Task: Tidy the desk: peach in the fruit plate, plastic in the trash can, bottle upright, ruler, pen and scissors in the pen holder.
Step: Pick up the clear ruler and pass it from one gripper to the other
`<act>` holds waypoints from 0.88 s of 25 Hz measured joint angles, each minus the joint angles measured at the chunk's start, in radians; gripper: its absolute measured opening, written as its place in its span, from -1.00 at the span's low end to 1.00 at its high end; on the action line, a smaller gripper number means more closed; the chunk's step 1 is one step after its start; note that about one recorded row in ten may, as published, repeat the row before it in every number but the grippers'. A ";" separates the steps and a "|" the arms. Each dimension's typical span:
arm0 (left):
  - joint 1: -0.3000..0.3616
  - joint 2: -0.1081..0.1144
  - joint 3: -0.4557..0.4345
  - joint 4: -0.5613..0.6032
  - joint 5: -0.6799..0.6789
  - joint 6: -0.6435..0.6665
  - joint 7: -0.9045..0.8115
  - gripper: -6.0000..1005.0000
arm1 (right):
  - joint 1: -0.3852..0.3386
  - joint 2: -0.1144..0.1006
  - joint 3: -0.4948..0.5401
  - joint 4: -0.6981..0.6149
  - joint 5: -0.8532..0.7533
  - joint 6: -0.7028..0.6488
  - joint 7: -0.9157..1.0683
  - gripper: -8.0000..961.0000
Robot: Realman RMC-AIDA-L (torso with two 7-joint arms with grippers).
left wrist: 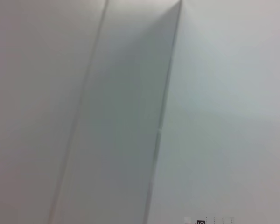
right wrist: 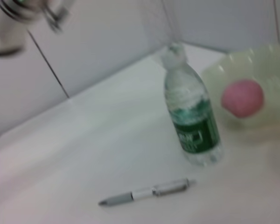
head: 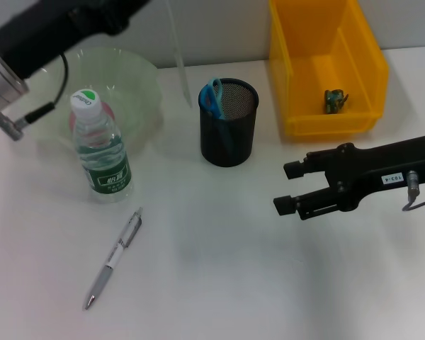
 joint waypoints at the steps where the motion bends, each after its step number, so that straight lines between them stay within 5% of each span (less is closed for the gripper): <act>1: 0.004 -0.001 0.018 -0.011 -0.023 -0.012 0.034 -0.23 | -0.002 0.000 0.002 0.007 0.014 0.001 -0.020 0.73; 13: 0.109 -0.003 0.479 -0.102 -0.589 -0.212 0.620 -0.23 | -0.054 0.008 -0.005 0.194 0.235 0.156 -0.387 0.73; 22: 0.122 -0.004 0.720 -0.132 -0.928 -0.295 0.855 -0.23 | -0.061 0.011 -0.041 0.461 0.516 0.267 -0.831 0.73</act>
